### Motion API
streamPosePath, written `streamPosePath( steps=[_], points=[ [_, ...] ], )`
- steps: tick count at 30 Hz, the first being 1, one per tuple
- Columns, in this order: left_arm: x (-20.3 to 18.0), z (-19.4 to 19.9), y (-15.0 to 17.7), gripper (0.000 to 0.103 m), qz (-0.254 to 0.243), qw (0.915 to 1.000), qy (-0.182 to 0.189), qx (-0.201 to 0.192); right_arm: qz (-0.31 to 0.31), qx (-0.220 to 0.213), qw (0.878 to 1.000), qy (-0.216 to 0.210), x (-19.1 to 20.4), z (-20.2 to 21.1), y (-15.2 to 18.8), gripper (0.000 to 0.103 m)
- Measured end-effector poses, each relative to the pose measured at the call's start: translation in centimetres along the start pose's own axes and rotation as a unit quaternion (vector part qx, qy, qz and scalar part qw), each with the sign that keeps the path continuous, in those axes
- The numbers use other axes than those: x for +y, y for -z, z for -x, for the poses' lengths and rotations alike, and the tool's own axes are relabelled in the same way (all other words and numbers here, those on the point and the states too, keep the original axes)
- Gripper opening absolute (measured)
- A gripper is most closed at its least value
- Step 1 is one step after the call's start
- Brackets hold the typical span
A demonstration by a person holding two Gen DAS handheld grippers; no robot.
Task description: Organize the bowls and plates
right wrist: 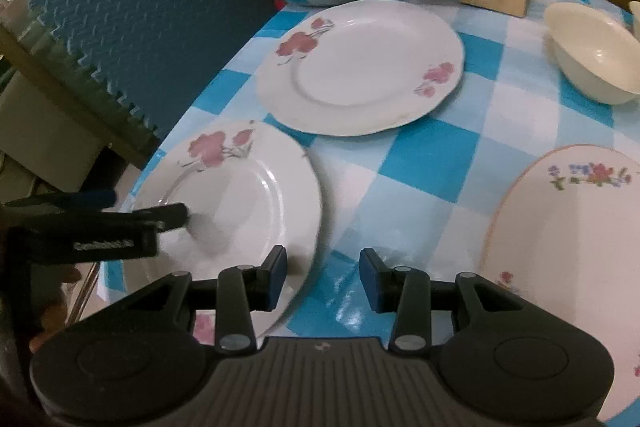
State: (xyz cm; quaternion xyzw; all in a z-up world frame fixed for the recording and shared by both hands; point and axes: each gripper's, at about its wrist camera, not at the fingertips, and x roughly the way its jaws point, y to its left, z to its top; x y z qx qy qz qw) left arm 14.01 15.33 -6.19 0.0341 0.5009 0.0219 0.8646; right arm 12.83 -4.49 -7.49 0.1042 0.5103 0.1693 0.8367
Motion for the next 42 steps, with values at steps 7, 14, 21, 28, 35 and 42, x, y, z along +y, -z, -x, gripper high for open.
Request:
streamPosePath(
  steps=[7, 14, 21, 28, 35, 42],
  points=[
    [-1.7, -0.1, 0.3, 0.102, -0.022, 0.9990, 0.039, 0.007, 0.002, -0.008, 0.999, -0.038, 0.0, -0.2, 0.3, 0.035],
    [-2.7, -0.2, 0.3, 0.103, -0.023, 0.9984, 0.051, 0.009, -0.009, -0.003, 0.998, -0.064, -0.6, -0.4, 0.1, 0.035],
    [-2.9, 0.0, 0.5, 0.103, -0.022, 0.9984, 0.051, 0.005, -0.029, 0.005, 0.997, -0.075, -1.2, -0.3, 0.3, 0.017],
    [-3.5, 0.4, 0.7, 0.097, -0.019, 0.9983, 0.056, -0.001, -0.025, -0.008, 0.998, -0.058, -1.8, 0.7, 0.5, 0.017],
    [-4.3, 0.7, 1.2, 0.095, -0.039, 0.9977, 0.054, -0.007, -0.029, -0.002, 0.998, -0.056, -2.3, 0.5, 0.6, 0.019],
    [-4.0, 0.1, 0.6, 0.099, -0.037, 0.9975, 0.059, -0.012, -0.015, -0.017, 0.999, -0.047, -1.6, 0.3, 0.6, 0.024]
  ],
)
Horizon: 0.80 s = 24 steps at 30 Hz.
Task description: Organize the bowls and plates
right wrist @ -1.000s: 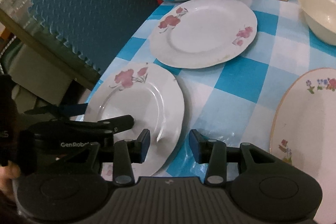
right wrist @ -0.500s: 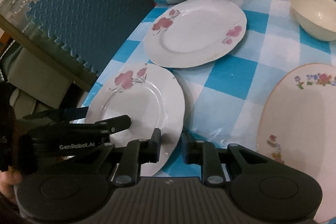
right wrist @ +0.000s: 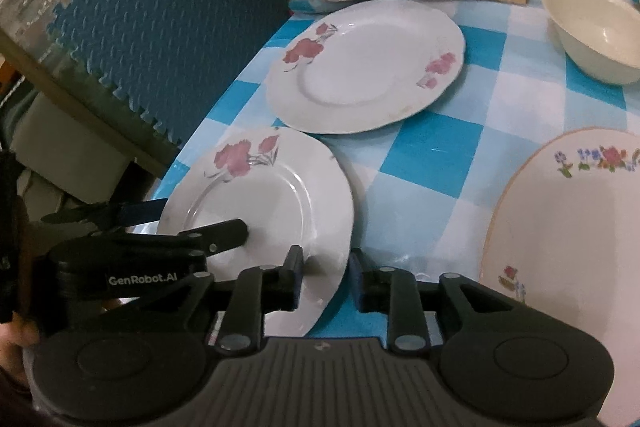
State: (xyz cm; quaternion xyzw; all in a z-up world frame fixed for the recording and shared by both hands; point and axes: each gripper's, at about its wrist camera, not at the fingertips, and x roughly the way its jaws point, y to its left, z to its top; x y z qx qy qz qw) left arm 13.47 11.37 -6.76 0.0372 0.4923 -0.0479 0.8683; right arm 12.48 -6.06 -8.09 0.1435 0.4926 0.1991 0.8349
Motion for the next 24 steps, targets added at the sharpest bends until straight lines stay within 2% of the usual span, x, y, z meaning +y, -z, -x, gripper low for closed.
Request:
streamPosePath(
  steps=[5, 10, 13, 19, 24],
  points=[
    [-0.2, -0.1, 0.1, 0.099, 0.011, 0.9998, 0.010, 0.009, -0.012, 0.003, 1.000, 0.001, -0.3, 0.1, 0.0, 0.022],
    [0.1, 0.6, 0.4, 0.091, 0.023, 0.9996, 0.015, 0.006, -0.021, -0.005, 1.000, -0.002, -0.4, 1.0, 0.1, 0.022],
    [0.5, 0.9, 0.3, 0.090, 0.037, 0.9990, 0.024, 0.004, -0.020, -0.009, 1.000, -0.001, -0.2, 1.6, 0.1, 0.022],
    [-0.2, 1.7, 0.3, 0.090, 0.031, 0.9990, 0.030, -0.006, -0.031, -0.014, 0.999, 0.006, -0.7, 2.9, 0.5, 0.022],
    [-1.6, 2.1, 0.0, 0.090, 0.021, 0.9986, 0.047, -0.010, -0.045, -0.036, 0.998, 0.014, -1.9, 5.4, 0.5, 0.022]
  ],
)
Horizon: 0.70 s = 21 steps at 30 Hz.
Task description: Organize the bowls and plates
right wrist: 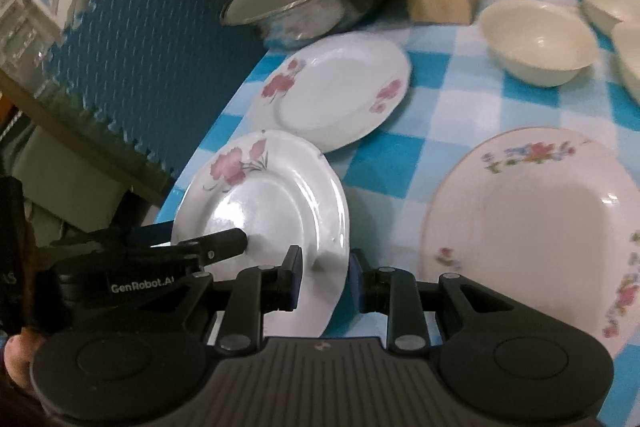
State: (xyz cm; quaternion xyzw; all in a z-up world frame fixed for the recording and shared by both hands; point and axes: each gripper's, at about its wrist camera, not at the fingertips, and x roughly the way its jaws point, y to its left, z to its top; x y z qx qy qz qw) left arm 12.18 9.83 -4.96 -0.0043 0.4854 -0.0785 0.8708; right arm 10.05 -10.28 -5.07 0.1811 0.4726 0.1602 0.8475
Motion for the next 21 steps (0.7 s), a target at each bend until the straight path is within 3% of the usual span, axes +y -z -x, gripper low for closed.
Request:
streamPosePath(
  steps=[6, 12, 21],
  points=[
    [-3.2, 0.1, -0.8, 0.090, -0.020, 0.9994, 0.028, -0.011, -0.028, -0.028, 0.999, 0.028, -2.9, 3.6, 0.0, 0.022],
    [-9.3, -0.3, -1.5, 0.090, -0.084, 0.9955, 0.041, -0.019, -0.069, -0.045, 0.994, 0.071, -7.0, 6.2, 0.4, 0.022],
    [-15.8, -2.9, -1.6, 0.091, -0.142, 0.9881, 0.060, -0.001, -0.107, -0.053, 0.986, 0.118, -11.8, 7.3, 0.3, 0.021]
  ],
)
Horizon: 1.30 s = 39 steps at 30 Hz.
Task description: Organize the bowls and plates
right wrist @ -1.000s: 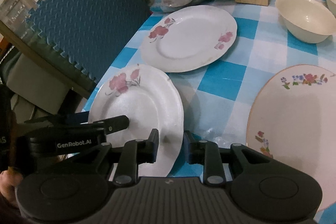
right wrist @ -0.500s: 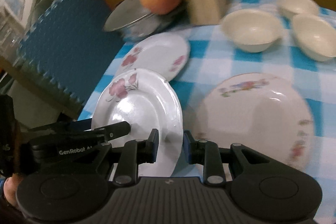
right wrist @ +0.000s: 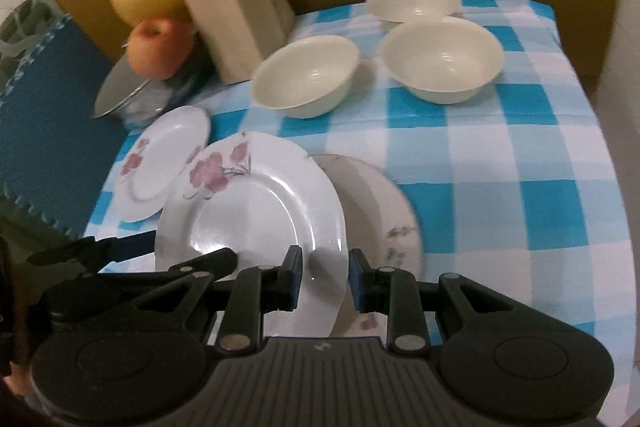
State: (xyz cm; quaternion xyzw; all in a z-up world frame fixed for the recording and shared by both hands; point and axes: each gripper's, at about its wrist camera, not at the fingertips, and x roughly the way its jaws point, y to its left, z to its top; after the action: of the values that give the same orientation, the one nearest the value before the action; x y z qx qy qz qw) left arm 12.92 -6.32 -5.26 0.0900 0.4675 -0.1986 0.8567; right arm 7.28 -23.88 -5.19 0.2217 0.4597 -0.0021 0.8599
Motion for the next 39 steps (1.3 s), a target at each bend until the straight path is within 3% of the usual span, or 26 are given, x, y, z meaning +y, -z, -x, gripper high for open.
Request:
streamPosePath(
  steps=[6, 8, 11, 19, 23, 29, 33, 39],
  points=[
    [-2.0, -1.8, -0.8, 0.088, -0.027, 0.9996, 0.004, 0.005, -0.009, -0.018, 1.000, 0.024, -1.5, 0.0, -0.9, 0.021],
    [-3.1, -1.6, -1.1, 0.079, -0.055, 0.9984, 0.012, -0.006, -0.019, -0.021, 0.999, 0.029, -1.9, 0.1, -1.2, 0.021],
    [-4.2, -1.5, -1.2, 0.083, -0.077, 0.9969, 0.015, -0.005, -0.030, -0.037, 0.998, 0.041, -2.8, 0.3, -1.6, 0.021],
    [-0.3, 0.9, -1.9, 0.086, -0.009, 0.9992, 0.023, -0.032, -0.033, -0.055, 0.998, 0.016, -2.0, 1.3, -2.0, 0.021],
    [3.6, 2.5, -2.3, 0.089, 0.032, 0.9969, -0.029, -0.066, -0.003, -0.061, 0.998, 0.011, 0.3, 0.9, -2.3, 0.021],
    [10.1, 3.8, -2.2, 0.093, 0.103, 0.9789, -0.146, -0.098, 0.035, -0.052, 0.998, -0.012, 5.0, -1.2, -2.6, 0.022],
    [13.1, 3.3, -2.1, 0.095, 0.139, 0.9713, -0.173, -0.086, 0.062, -0.039, 0.997, -0.030, 8.7, -3.4, -3.5, 0.032],
    [14.6, 1.9, -2.6, 0.096, 0.138, 0.9689, -0.193, -0.070, 0.089, -0.034, 0.994, -0.044, 12.7, -7.0, -5.1, 0.032]
  ],
)
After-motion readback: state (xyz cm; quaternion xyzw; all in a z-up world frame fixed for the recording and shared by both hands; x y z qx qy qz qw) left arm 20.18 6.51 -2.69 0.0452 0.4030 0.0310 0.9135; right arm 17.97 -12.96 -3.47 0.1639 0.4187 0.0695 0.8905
